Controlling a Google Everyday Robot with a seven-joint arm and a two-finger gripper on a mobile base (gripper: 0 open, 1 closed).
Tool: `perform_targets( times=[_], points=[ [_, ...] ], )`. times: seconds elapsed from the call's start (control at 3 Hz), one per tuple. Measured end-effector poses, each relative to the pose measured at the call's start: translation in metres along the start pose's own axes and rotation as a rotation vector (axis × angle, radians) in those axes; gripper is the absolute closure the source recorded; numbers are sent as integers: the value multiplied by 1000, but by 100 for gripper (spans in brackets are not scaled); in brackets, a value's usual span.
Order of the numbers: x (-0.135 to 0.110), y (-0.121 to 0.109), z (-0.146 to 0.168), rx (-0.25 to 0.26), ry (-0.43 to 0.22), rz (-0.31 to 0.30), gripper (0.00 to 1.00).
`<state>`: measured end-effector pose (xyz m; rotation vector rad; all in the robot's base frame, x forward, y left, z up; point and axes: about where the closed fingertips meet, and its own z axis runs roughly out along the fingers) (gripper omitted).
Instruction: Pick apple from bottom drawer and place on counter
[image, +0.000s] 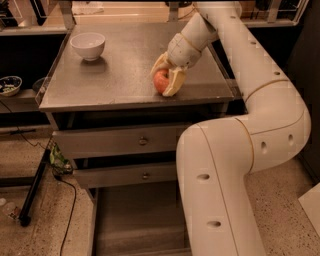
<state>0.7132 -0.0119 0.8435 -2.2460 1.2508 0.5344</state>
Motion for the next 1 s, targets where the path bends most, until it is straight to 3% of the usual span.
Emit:
perform_targets(
  times=[0.33,0.67,1.0],
  points=[
    [0,0,0,0,0,0,20],
    [0,0,0,0,0,0,0],
    [0,0,0,0,0,0,0]
  ],
)
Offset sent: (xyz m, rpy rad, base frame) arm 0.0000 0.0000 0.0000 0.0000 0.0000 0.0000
